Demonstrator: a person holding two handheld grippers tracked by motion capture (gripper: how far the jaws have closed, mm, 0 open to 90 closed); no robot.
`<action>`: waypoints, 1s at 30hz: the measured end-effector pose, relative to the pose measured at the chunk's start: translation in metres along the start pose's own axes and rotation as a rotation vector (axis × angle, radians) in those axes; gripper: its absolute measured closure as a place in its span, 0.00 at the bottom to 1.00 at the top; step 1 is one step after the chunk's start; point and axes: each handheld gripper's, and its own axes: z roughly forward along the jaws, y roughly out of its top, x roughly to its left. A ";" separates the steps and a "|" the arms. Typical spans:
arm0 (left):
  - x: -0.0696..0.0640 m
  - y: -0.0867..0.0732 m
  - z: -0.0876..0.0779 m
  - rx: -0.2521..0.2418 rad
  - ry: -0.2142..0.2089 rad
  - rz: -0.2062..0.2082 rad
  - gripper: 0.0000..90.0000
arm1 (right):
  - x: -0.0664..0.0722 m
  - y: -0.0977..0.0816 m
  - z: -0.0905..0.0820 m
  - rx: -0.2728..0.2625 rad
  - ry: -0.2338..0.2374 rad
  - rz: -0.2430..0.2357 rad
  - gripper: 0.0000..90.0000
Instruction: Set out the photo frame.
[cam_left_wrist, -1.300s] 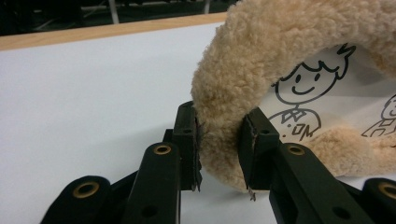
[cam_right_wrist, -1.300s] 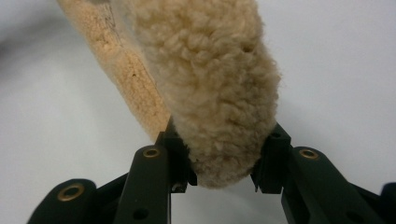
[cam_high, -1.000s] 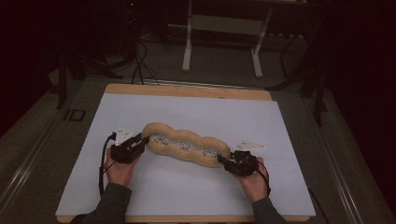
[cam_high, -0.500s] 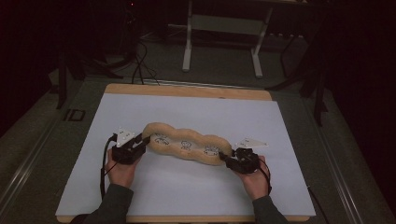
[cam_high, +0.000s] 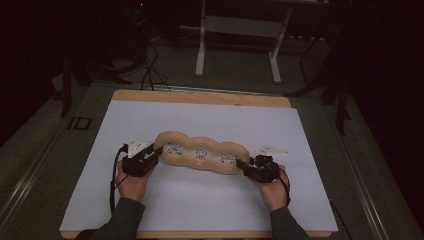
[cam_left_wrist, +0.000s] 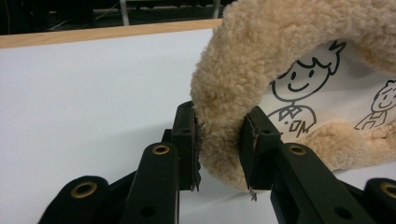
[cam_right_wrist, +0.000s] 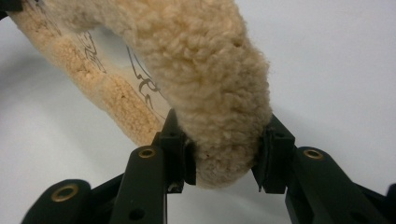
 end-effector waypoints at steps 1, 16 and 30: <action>0.000 0.000 0.000 -0.001 0.002 -0.001 0.79 | 0.000 0.000 0.000 -0.002 0.000 -0.001 0.68; -0.004 0.002 0.006 0.027 0.023 -0.014 0.78 | -0.009 0.004 0.008 -0.007 -0.007 0.015 0.67; -0.008 -0.002 0.022 0.085 0.018 -0.004 0.77 | -0.021 0.004 0.020 0.007 -0.034 0.026 0.64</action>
